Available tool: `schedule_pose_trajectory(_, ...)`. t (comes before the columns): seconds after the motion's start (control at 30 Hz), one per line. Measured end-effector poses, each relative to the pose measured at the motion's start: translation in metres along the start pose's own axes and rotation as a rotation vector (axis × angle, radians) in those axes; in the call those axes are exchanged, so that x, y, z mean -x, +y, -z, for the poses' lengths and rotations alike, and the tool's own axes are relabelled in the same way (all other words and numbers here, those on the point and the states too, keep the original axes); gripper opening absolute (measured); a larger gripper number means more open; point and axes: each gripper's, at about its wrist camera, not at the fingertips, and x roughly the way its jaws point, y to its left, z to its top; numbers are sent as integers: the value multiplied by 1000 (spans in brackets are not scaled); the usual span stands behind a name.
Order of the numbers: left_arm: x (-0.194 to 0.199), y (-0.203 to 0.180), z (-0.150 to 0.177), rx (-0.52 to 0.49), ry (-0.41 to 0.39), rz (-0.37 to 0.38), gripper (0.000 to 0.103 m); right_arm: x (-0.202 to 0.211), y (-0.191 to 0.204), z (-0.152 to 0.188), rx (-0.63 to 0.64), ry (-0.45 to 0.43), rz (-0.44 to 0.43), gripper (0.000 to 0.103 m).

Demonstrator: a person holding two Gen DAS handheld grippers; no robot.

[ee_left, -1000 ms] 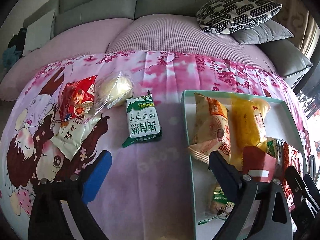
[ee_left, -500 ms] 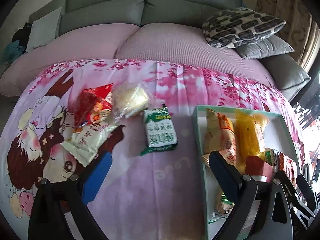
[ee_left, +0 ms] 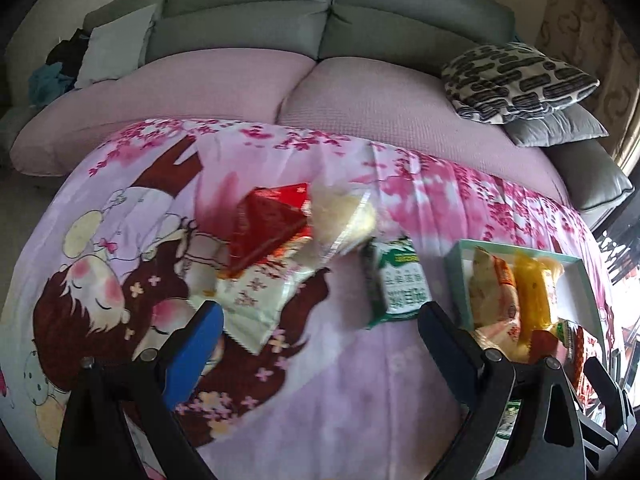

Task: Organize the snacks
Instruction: 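Withdraw both grippers from the tray toward the remaining snacks, then grasp the red KISS bag with the left gripper while the right grasps the green biscuit pack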

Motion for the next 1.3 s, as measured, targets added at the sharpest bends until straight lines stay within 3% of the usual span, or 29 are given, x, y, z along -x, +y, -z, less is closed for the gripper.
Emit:
schedule_pose_trajectory(0.47,-3,63,-17,77,11,-10,98,-11,61,-4,68,-18,-41,103)
schedule_pose_trajectory(0.7,-9,70,-33,58,2,24,98,-20,81,-5,64,-16,-83,99)
schedule_pose_trajectory(1.0,-32,84,-39,77,38,38,98,-35,101,-9,127,3,-132,78)
schedule_pose_trajectory(1.1,-35,87,-43,75,37,32,98,-42,106,-12,144,21,-141,77)
schedule_pose_trajectory(1.23,-35,91,-50,113,37,111,98,-49,108,-17,154,29,-138,68)
schedule_pose_trajectory(1.3,-35,89,-54,113,29,114,98,-55,109,-20,154,44,-138,67)
